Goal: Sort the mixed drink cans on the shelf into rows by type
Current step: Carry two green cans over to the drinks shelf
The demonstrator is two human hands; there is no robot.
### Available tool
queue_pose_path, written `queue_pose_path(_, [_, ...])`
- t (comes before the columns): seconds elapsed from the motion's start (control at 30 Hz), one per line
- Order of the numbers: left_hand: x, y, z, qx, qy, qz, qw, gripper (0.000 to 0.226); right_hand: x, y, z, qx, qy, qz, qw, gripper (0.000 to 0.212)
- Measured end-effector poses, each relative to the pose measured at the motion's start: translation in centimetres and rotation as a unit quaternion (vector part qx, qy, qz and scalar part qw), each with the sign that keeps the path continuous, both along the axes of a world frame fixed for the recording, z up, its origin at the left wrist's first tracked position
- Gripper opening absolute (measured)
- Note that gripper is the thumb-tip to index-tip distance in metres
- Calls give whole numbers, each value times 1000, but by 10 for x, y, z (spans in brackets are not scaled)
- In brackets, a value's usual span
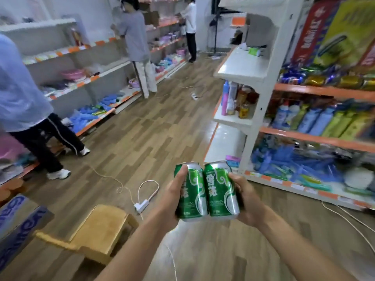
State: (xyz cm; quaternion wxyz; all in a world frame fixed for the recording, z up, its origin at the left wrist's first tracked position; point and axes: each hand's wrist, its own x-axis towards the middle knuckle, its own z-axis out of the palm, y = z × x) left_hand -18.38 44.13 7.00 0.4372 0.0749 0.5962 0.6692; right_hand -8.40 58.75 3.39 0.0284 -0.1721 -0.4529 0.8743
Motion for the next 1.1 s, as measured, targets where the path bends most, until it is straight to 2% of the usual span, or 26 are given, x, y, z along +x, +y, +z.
queue_pose_path(0.1, [18, 64, 4, -4, -12, -76, 997, 65, 36, 45, 1, -15, 1, -86, 996, 86])
queue_pose_path(0.23, [39, 136, 5, -18, -7, -158, 987, 64, 78, 92, 2, -33, 4, -182, 983, 46])
queue_pose_path(0.27, [43, 153, 4, -22, -6, -177, 984, 65, 86, 103, 2, -42, -1, -206, 978, 43])
queue_pose_path(0.37, [51, 202, 5, -26, 3, -219, 975, 63, 100, 137, 1, -54, -2, -254, 966, 54])
queue_pose_path(0.43, [54, 233, 8, -20, 4, -243, 970, 50, 105, 161, 2, -55, 3, -271, 961, 74])
queue_pose_path(0.5, [53, 266, 9, -15, -2, -265, 964, 42, 108, 186, 3, -52, -3, -288, 956, 79])
queue_pose_path(0.63, [43, 335, 15, 2, -1, -311, 950, 57, 107, 238, 10, -68, 8, -340, 938, 92])
queue_pose_path(0.73, [33, 386, 21, 5, -1, -339, 941, 69, 100, 277, 19, -74, 24, -375, 924, 87])
queue_pose_path(0.87, [26, 445, 22, 8, 2, -371, 929, 71, 93, 325, 24, -65, 4, -418, 906, 89])
queue_pose_path(1.0, [31, 494, 22, 2, -16, -390, 921, 61, 99, 359, 25, -79, -7, -457, 886, 45])
queue_pose_path(1.1, [43, 532, 18, -1, -14, -417, 909, 53, 116, 386, 21, -86, -5, -482, 872, 36])
